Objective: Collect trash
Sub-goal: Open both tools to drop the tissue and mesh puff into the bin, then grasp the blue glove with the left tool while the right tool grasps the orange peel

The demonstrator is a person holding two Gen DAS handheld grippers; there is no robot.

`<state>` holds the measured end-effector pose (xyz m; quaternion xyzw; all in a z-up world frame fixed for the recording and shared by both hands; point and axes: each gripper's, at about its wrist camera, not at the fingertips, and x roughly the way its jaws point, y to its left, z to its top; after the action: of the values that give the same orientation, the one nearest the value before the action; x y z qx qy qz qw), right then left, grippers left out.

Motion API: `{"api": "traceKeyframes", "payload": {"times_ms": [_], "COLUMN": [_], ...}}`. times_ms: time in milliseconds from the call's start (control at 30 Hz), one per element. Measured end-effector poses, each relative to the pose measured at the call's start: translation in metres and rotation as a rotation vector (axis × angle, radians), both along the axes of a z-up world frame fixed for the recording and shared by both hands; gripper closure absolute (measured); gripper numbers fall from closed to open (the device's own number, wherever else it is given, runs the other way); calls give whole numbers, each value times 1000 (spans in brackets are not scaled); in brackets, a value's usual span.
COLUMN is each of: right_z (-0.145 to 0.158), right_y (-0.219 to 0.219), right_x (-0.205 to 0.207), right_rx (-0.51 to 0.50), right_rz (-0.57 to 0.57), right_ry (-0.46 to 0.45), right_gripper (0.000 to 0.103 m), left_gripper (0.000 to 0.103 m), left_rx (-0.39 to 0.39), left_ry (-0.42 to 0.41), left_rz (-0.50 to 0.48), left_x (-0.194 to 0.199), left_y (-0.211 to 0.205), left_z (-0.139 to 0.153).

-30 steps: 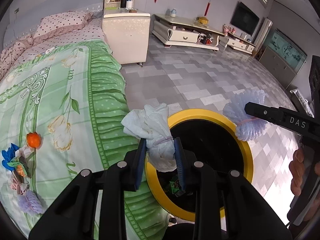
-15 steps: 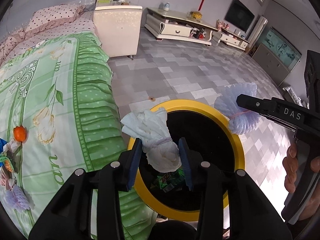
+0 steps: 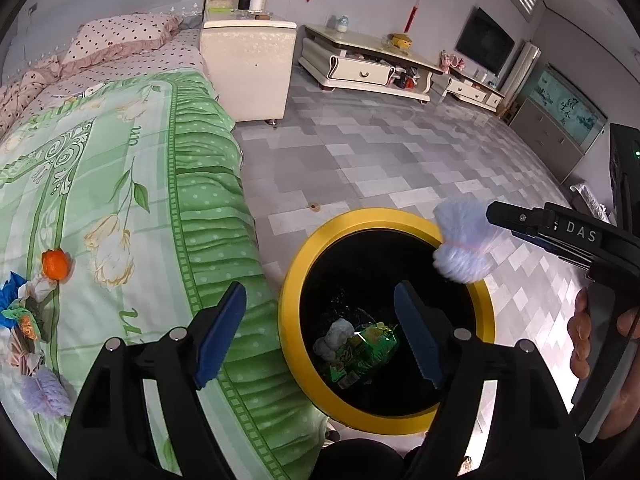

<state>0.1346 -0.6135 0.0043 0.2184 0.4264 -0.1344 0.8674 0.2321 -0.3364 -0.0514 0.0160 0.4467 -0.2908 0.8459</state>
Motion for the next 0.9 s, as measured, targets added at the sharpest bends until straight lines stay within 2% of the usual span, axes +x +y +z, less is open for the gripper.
{"api": "traceKeyframes", "payload": {"times_ms": [100,433,600,900], "right_z": [5,21,27,28], "right_y": [5,41,79,164], "right_x": [0,9,25,64], "right_rx": [-11,-16,-8,11], "right_rz": [1,59,130,295], "right_ry": [-3,-18,-38,-60], "right_gripper": [40,39,39,39], "left_gripper": [28,27,27,27], "left_rx": [1,-1,23,67], "left_ry": [-2,-28,-55,-60], "left_rz": [23,113,177,341], "left_x": [3,17,26,54], "left_y": [12,70,112,214], "left_z": [2,13,19,14]}}
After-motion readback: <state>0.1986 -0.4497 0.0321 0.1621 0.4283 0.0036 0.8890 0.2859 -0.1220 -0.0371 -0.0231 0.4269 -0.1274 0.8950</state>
